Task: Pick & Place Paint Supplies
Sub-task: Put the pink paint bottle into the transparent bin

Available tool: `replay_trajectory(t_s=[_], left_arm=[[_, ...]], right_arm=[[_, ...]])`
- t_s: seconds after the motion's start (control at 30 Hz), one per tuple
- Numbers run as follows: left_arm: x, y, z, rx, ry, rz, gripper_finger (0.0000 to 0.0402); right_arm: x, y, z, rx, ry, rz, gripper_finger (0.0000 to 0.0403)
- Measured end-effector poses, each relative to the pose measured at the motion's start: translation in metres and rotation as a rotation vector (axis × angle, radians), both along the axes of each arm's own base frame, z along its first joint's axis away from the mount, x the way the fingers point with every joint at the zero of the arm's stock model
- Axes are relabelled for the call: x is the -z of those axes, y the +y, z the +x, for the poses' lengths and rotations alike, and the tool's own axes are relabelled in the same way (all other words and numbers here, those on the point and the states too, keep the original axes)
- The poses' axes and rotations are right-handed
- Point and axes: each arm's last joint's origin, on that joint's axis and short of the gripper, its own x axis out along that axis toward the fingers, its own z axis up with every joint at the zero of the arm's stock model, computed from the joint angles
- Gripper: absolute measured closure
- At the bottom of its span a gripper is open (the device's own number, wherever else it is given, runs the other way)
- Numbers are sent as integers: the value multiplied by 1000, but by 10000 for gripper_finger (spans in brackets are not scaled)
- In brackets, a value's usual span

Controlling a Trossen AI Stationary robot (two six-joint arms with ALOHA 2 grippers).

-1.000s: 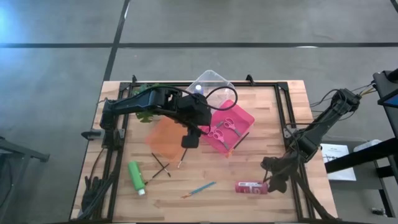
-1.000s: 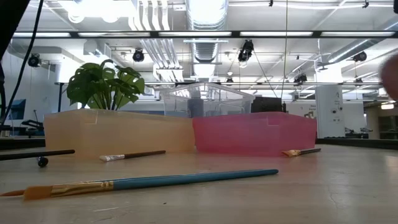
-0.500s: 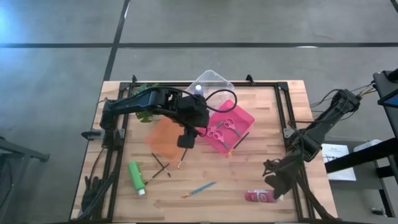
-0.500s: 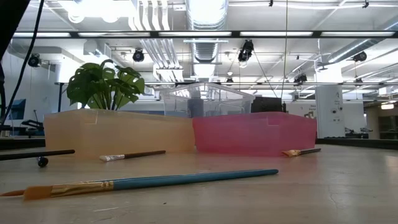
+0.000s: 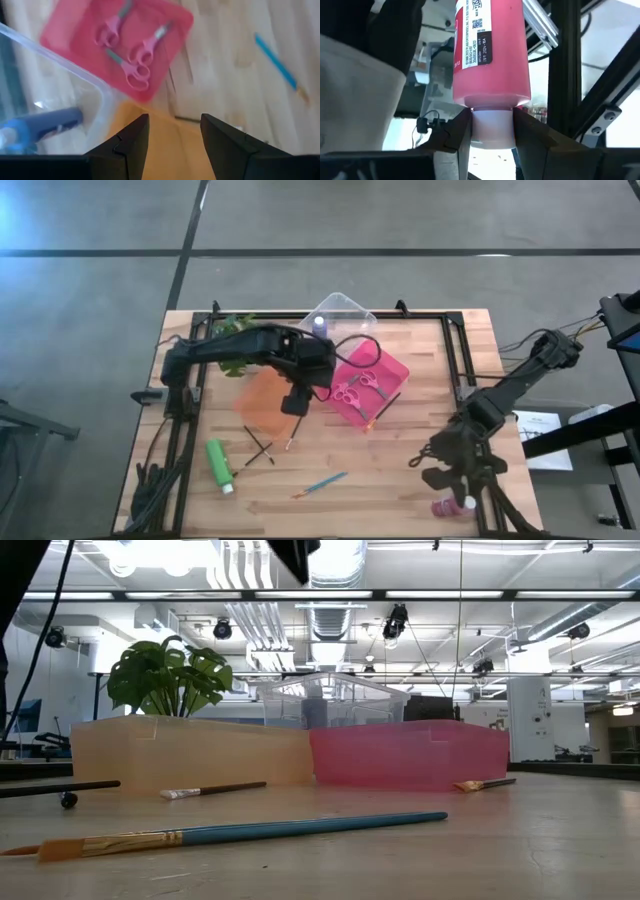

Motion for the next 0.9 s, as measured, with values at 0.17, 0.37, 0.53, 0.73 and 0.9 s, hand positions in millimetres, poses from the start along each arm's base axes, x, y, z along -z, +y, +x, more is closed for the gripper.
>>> replay_trajectory(t_s=[0.17, 0.37, 0.53, 0.73, 0.9], left_arm=[[34, 0, 1, 36, 100, -8, 213], [35, 0, -22, 50, 55, -35, 213], [5, 0, -59, 19, -82, -47, 213], [-27, 1, -99, -33, -220, -71, 213], [-42, 1, -119, -78, -290, -88, 213]], right_arm=[[8, -7, 20, 28, 48, -38, 293], [41, -13, 47, 25, 46, -101, 293], [61, -18, 72, -10, 22, -85, 293], [54, -31, 116, -18, -102, -36, 293], [53, -45, 146, -96, -108, -24, 293]])
